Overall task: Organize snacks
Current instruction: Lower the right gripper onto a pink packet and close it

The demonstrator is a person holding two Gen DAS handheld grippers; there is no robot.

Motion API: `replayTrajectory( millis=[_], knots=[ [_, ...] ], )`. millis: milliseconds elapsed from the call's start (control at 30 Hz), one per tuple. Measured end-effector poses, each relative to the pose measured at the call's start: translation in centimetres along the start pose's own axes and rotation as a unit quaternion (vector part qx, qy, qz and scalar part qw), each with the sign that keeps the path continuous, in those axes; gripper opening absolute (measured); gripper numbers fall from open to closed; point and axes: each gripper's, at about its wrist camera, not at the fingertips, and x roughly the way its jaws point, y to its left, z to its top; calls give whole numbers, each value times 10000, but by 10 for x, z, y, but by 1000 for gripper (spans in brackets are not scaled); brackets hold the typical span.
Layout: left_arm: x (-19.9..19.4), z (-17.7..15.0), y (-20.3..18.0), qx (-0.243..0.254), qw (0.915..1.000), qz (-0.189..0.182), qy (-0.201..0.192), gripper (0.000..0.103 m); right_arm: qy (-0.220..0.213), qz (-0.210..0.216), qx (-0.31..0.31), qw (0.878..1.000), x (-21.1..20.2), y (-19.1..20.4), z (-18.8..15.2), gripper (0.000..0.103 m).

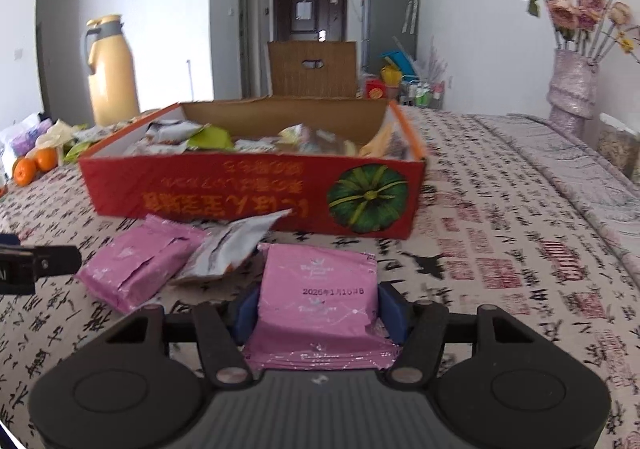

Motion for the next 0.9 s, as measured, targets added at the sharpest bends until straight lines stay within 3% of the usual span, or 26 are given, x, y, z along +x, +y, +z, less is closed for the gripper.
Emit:
replayTrajectory(
  millis=[300,633,900],
  knots=[
    [18,14,-25,209,9992,-179,279,103,-215,-253,337,9989,-10,-31,1,61],
    [35,16,-55,499,9975,-165,471,103,-242,-201,484,9983,-12,-43,-2,61],
    [46,15,-55,444,9966,-216,657,87,-221,-148,543,9982,-10,-47,-4,61]
  ],
)
